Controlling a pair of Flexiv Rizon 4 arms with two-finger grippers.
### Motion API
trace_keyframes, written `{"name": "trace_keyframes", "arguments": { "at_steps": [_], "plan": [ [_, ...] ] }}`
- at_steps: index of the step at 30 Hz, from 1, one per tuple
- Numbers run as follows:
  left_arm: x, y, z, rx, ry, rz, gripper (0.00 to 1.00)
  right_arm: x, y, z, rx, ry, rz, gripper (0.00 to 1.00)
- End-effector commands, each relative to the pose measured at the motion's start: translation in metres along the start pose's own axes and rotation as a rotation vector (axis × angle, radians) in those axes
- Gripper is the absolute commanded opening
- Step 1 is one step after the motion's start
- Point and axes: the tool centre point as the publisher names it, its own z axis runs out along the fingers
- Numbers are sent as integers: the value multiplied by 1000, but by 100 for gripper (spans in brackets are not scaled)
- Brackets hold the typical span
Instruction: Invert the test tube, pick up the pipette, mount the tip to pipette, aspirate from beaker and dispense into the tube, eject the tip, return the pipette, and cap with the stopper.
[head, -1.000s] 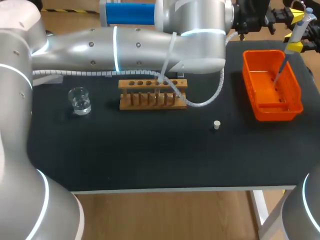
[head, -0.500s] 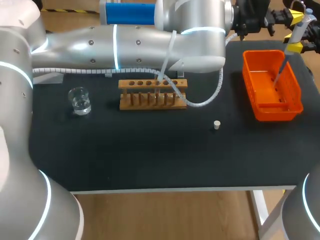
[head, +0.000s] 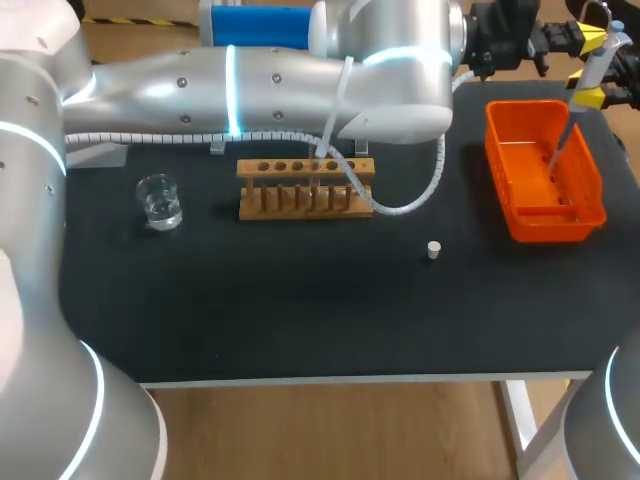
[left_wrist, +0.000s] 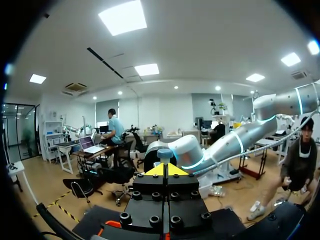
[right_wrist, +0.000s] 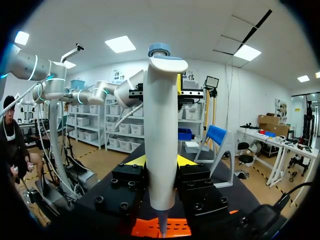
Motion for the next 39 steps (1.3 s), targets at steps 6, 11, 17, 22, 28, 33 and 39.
{"name": "trace_keyframes", "arguments": {
  "at_steps": [6,11,17,22,28,33,39],
  "plan": [
    [2,13,2,-1,-10,-4,0,-1,8,1,3,1,0,0],
    [2,16,2,-3,-11,-9,0,-1,8,1,3,1,0,0],
    [2,18,3,-8,-7,-12,0,-1,8,1,3,1,0,0],
    [2,16,1,-7,-12,-9,0,-1,8,1,3,1,0,0],
    [-1,-2,-5,-11,-28,10,0,-1,8,1,3,1,0,0],
    [-3,-23,-12,-42,-38,24,9,-1,8,1,3,1,0,0],
    [-1,-48,-25,-64,-21,69,100,-1,8,1,3,1,0,0]
  ]
}}
